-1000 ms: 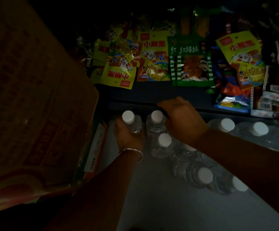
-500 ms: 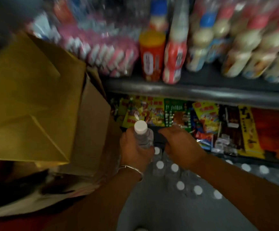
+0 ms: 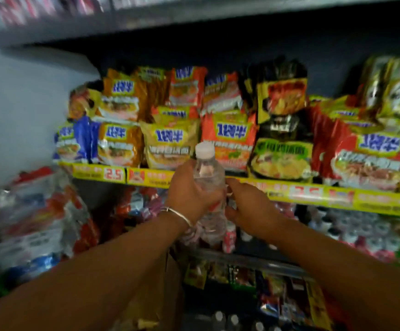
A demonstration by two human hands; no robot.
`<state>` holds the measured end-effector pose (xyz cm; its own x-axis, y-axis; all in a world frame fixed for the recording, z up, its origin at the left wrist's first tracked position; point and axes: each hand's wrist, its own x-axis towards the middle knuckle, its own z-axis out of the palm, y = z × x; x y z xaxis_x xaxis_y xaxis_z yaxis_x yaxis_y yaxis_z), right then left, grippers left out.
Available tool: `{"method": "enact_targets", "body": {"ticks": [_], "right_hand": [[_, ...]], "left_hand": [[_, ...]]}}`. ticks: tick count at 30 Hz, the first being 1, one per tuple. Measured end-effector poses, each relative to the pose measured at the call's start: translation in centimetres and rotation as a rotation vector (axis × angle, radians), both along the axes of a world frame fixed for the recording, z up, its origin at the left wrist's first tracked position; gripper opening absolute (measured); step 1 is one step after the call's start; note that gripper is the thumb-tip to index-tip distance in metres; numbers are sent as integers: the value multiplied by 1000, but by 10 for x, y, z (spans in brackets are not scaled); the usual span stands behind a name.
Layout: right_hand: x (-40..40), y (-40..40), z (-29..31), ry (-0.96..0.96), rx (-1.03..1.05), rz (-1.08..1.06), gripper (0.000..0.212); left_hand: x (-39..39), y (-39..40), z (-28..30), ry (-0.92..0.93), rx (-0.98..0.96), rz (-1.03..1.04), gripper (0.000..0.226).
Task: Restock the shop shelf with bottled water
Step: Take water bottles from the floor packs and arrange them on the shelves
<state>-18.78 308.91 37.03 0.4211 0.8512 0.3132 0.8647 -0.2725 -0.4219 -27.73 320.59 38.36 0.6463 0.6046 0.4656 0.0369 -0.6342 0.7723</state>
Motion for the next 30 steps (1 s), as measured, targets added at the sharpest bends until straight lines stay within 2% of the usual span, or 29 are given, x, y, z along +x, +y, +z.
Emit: {"method": "enact_targets", "body": {"ticks": [2, 5, 9, 13, 19, 25, 30], "right_hand": [[-2, -2, 62, 0, 61, 25, 53], [-3, -1, 147, -21, 127, 44, 51], [-6, 7, 241, 8, 221, 85, 55], [-2, 23, 306, 141, 272, 147, 49], [19, 63, 371, 202, 353, 129, 54], [56, 108, 410, 339, 412, 102, 37], [85, 141, 424, 359, 436, 48, 32]], "left_hand": [[-1, 1, 66, -19, 43, -19, 44], [-3, 7, 153, -51, 145, -7, 60], [-2, 20, 253, -67, 248, 30, 48], [5, 40, 323, -56, 317, 56, 76], [27, 72, 393, -60, 311, 24, 67], [63, 112, 435, -62, 307, 39, 64], [88, 139, 445, -46, 217, -70, 55]]}}
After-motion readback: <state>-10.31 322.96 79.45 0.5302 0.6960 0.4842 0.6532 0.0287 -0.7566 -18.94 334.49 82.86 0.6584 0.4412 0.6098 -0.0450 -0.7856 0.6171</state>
